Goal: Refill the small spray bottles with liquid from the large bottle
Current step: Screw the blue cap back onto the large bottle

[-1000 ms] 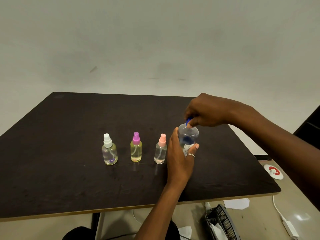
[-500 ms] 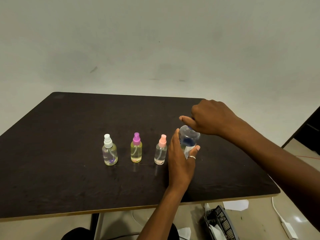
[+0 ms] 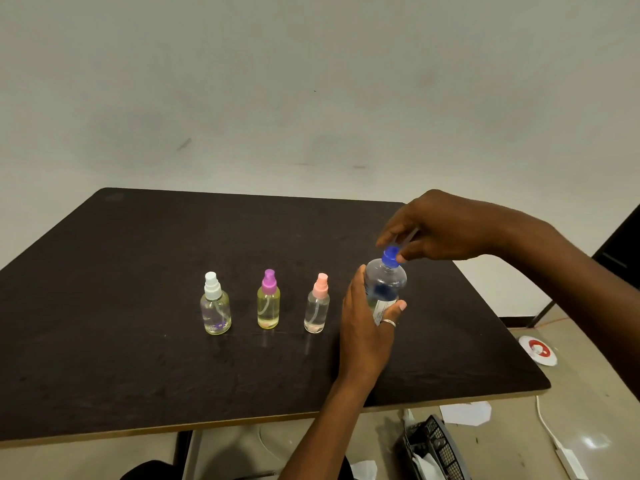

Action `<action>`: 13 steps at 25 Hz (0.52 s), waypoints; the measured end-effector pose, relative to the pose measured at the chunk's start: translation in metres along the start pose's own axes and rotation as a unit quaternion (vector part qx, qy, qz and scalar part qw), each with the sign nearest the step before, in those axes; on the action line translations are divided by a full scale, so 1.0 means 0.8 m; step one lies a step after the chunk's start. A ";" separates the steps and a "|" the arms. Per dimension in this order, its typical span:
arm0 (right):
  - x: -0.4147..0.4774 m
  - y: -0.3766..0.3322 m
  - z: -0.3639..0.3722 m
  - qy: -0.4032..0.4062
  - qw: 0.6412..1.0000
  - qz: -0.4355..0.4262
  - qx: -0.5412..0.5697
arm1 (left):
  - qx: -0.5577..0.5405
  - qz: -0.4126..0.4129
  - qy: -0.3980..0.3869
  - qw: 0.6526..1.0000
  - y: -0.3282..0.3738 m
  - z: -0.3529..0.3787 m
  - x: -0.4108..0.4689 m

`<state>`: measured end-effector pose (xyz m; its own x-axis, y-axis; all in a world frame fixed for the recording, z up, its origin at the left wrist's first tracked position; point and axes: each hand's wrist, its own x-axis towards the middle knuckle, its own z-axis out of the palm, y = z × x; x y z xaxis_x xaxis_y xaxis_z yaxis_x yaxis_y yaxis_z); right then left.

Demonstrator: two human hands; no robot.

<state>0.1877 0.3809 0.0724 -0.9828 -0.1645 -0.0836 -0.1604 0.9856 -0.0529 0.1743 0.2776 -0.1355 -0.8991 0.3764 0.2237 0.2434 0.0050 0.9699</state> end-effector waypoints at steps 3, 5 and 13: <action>0.002 0.006 0.012 -0.009 1.000 -0.012 -0.015 | 0.002 0.003 -0.003 1.000 -0.002 -0.002 0.002; 0.004 0.010 0.016 0.007 1.000 -0.011 0.001 | 0.004 0.009 -0.003 1.000 -0.002 -0.002 0.001; 0.008 0.014 0.021 0.026 0.999 -0.003 0.028 | 0.009 0.021 0.000 1.000 -0.006 -0.002 0.001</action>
<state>0.1811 0.3900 0.0542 -0.9855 -0.1667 -0.0310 -0.1625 0.9807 -0.1085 0.1720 0.2761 -0.1395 -0.8877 0.3766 0.2649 0.2879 0.0049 0.9577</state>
